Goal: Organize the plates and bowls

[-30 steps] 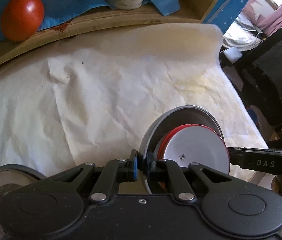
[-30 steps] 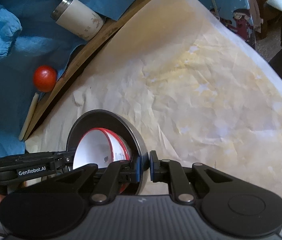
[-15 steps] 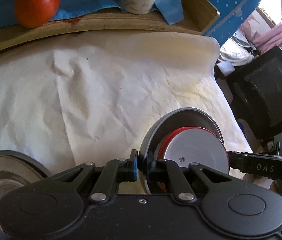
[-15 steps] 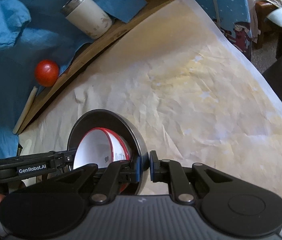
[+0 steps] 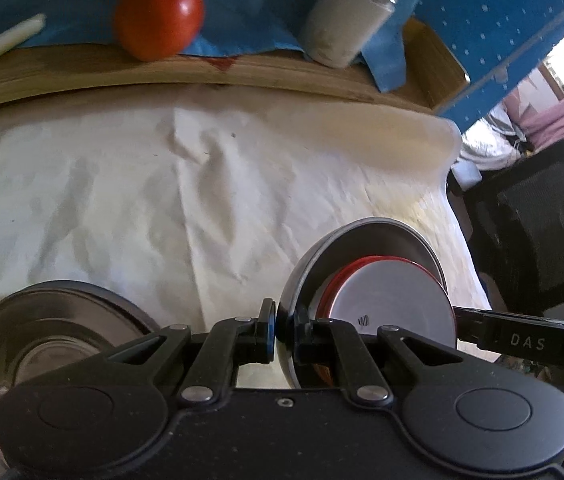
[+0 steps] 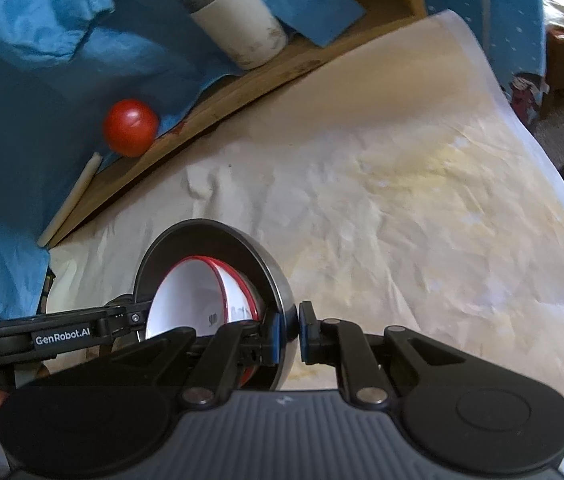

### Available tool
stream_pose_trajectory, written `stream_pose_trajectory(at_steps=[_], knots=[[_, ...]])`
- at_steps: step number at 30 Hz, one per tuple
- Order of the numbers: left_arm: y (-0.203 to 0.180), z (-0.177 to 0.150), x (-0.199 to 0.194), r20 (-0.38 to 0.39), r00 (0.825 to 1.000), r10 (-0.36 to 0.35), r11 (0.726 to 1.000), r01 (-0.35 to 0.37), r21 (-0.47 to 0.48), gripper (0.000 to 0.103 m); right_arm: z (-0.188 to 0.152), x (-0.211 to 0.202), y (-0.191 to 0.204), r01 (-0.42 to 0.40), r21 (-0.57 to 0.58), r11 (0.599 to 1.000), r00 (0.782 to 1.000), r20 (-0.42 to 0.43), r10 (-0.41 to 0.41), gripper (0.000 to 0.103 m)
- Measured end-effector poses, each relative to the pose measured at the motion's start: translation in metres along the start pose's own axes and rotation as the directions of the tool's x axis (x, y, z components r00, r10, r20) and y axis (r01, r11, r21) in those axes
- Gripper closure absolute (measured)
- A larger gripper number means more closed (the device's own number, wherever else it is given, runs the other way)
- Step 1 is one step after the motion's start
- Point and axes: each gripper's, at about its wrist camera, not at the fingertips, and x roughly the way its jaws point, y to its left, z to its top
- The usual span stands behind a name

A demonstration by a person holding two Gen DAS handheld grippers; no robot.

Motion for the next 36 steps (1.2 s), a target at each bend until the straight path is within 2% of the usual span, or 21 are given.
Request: stream_pose_trajectory(at_steps=[9, 16, 26, 36], knots=[[0.036, 0.000, -0.029, 0.062, 0.998, 0.022, 0.996, -0.017, -0.084, 0.096, 0.011, 0.016, 0.045, -0.029, -0.091, 0.995, 0.999, -0.032, 0.026, 0.091], [0.073, -0.005, -0.060, 0.108, 0.992, 0.071, 0.986, -0.053, -0.159, 0.095, 0.007, 0.035, 0.089, -0.076, -0.176, 0.982, 0.994, -0.089, 0.061, 0.091], [0.119, -0.028, -0.087, 0.120, 0.986, 0.116, 0.959, -0.080, -0.273, 0.095, -0.007, 0.062, 0.134, -0.109, -0.259, 0.960, 0.983, -0.171, 0.065, 0.091], [0.144, -0.047, -0.096, 0.119, 0.984, 0.135, 0.942, -0.090, -0.323, 0.095, -0.019, 0.083, 0.156, -0.118, -0.275, 0.954, 0.975, -0.214, 0.059, 0.091]])
